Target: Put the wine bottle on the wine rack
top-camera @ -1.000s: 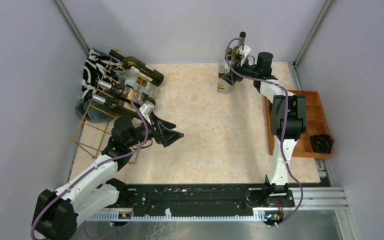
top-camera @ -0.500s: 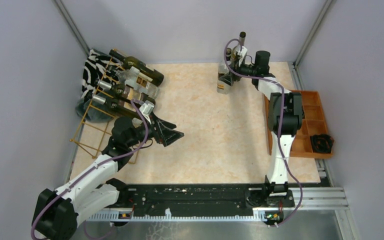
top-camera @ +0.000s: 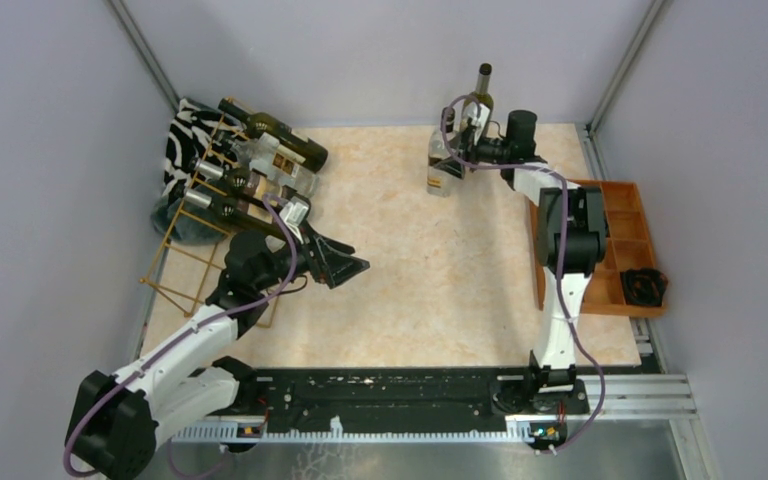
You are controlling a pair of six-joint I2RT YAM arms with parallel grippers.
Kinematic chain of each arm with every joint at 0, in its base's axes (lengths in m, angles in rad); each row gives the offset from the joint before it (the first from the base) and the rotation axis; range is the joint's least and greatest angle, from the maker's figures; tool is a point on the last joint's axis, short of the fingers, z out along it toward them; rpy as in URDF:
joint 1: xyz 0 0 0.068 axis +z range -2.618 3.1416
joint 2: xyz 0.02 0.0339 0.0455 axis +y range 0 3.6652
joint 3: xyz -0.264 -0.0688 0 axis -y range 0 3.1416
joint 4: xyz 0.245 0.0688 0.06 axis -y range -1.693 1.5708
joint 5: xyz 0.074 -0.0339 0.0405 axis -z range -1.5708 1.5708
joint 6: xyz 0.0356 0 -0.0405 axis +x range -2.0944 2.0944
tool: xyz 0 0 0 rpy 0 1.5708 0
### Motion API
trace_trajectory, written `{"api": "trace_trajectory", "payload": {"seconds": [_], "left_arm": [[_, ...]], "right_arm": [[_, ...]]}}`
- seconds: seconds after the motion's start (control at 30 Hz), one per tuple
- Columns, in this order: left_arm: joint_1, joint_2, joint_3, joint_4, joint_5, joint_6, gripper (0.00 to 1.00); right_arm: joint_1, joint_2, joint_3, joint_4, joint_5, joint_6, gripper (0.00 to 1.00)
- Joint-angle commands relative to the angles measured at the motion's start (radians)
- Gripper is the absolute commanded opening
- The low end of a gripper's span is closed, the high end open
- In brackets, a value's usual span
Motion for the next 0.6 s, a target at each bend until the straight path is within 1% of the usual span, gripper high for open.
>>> {"api": "trace_trajectory", "payload": {"seconds": [0.0,0.13,0.23,0.33,0.4,0.47,0.57], "left_arm": [[-0.008,-0.006,0.034,0.056,0.008,-0.029,0.99],[-0.016,-0.013,0.051,0.053,0.007,-0.043,0.99],[-0.023,-0.016,0.074,0.034,-0.002,-0.039,0.99],[-0.035,-0.013,0.094,0.019,-0.017,-0.032,0.99],[-0.043,-0.011,0.104,0.017,-0.034,-0.027,0.99],[-0.059,-0.006,0.112,0.019,-0.062,-0.016,0.99],[-0.097,0.008,0.127,0.026,-0.114,0.009,0.99]], "right_arm": [[0.019,-0.135,-0.123,0.160,-0.066,0.047,0.42],[0.021,-0.258,-0.298,0.381,-0.056,0.190,0.28],[0.033,-0.359,-0.433,0.436,-0.012,0.248,0.23],[0.066,-0.481,-0.554,0.390,0.059,0.220,0.20],[0.099,-0.568,-0.630,0.330,0.122,0.163,0.19],[0.135,-0.646,-0.699,0.272,0.188,0.112,0.15],[0.178,-0.734,-0.788,0.239,0.249,0.104,0.14]]}}
